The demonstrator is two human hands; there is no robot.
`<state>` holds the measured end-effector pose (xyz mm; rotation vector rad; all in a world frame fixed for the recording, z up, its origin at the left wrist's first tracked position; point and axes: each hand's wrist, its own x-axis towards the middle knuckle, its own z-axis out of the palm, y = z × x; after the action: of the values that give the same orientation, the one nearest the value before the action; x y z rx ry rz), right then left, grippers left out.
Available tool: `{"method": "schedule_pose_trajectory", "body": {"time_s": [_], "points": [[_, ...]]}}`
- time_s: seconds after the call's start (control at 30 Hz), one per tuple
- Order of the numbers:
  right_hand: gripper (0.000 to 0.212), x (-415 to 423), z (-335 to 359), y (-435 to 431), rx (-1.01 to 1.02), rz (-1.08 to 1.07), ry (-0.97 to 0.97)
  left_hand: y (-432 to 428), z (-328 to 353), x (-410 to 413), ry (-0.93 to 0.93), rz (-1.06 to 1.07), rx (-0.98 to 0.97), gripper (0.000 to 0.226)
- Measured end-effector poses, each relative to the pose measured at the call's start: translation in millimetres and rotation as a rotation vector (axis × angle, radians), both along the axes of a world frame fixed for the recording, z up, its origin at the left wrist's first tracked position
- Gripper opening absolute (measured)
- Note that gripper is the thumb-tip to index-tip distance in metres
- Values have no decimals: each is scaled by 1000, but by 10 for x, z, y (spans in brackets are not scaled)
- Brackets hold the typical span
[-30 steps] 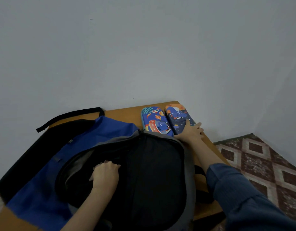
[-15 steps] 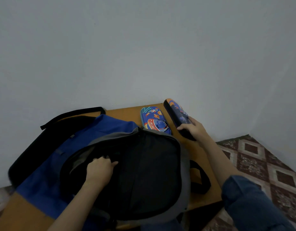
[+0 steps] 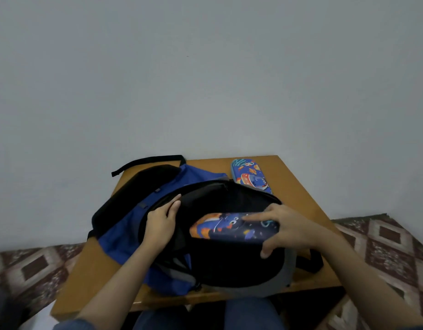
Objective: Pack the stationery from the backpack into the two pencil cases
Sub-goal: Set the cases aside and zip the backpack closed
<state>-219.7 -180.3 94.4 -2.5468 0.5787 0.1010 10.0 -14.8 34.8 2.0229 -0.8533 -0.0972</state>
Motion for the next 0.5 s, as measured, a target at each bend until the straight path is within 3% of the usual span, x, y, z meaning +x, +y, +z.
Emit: {"method": "schedule_pose_trajectory", "body": {"time_s": [0.23,0.33,0.5], "points": [[100,465,-280,381,-212,111,-37,-43,194,-70,-84,-102,-1,31],[98,582,-412,504,-195,95,-77,-26,185,-18,-90,-113,93,33],[99,527,-710,563,-113,99,30,-57,97,-51,-128,-165,216,50]]}}
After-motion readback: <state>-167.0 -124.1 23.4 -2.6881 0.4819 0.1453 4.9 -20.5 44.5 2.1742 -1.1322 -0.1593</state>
